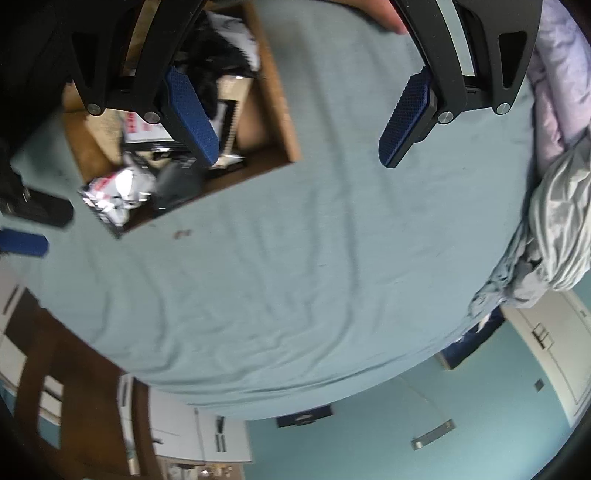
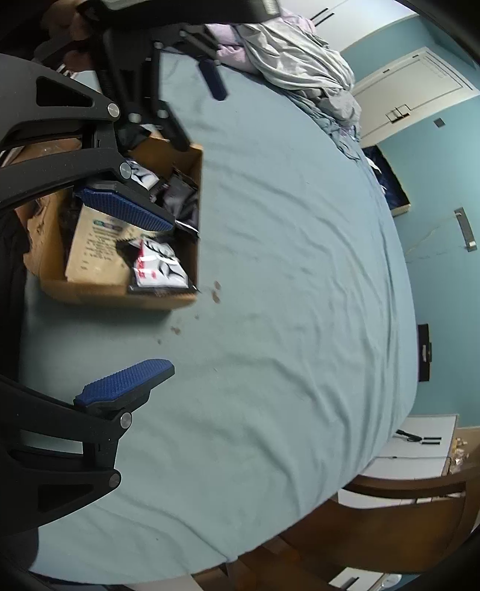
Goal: Organize snacks
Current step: 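Lower the white deer packet into the box and open the left gripper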
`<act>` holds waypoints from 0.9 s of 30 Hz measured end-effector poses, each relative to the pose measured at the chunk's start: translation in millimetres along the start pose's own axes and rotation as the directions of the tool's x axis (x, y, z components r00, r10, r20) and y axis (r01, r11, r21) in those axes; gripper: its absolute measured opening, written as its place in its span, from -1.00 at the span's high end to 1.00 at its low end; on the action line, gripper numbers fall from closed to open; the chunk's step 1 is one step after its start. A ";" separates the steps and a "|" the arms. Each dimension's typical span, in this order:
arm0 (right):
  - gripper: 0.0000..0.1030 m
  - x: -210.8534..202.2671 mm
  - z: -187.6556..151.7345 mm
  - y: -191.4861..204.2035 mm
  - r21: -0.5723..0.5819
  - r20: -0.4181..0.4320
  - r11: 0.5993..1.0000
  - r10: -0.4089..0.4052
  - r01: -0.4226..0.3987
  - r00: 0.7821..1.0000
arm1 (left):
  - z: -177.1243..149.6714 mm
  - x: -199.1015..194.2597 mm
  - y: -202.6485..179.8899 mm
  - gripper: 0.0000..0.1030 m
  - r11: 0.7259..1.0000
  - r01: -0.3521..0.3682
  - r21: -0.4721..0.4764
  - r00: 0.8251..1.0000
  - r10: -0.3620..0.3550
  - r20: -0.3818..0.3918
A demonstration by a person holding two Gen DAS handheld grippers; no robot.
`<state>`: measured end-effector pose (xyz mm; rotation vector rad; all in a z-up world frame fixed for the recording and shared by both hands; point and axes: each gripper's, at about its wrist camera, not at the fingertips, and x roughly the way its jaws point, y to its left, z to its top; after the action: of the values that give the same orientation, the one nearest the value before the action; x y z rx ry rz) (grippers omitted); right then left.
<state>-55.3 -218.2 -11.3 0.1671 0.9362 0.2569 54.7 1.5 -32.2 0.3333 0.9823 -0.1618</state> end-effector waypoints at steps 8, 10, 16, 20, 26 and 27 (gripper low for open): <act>-0.38 18.2 0.3 27.4 -0.149 -0.030 0.987 -0.064 0.059 0.997 | 2.1 9.7 17.3 -0.74 0.996 -0.026 -0.081 1.000 0.025 -0.016; -0.38 20.3 0.5 29.9 -0.166 -0.029 0.984 -0.073 0.067 0.997 | 0.6 11.3 17.9 -0.74 0.996 -0.029 -0.083 0.999 0.027 -0.021; -0.38 23.7 5.3 25.0 -0.135 -0.028 0.989 -0.057 0.053 0.998 | -2.2 5.5 15.5 -0.74 0.997 -0.050 -0.065 0.999 0.049 -0.018; -0.38 19.8 3.3 21.3 -0.111 -0.029 0.993 -0.048 0.044 0.998 | -1.5 3.8 14.5 -0.74 0.997 -0.053 -0.059 0.999 0.052 -0.013; -0.38 18.2 3.1 22.0 -0.113 -0.029 0.992 -0.052 0.048 0.998 | -1.6 2.2 13.8 -0.74 0.997 -0.054 -0.052 0.999 0.054 -0.006; -0.38 18.3 2.7 22.6 -0.116 -0.029 0.992 -0.053 0.049 0.998 | -1.8 2.2 13.3 -0.74 0.997 -0.056 -0.049 0.998 0.055 -0.006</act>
<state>-46.0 -191.4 -18.1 0.0329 0.9536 0.2662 58.3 14.7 -32.2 0.3154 0.9793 -0.0862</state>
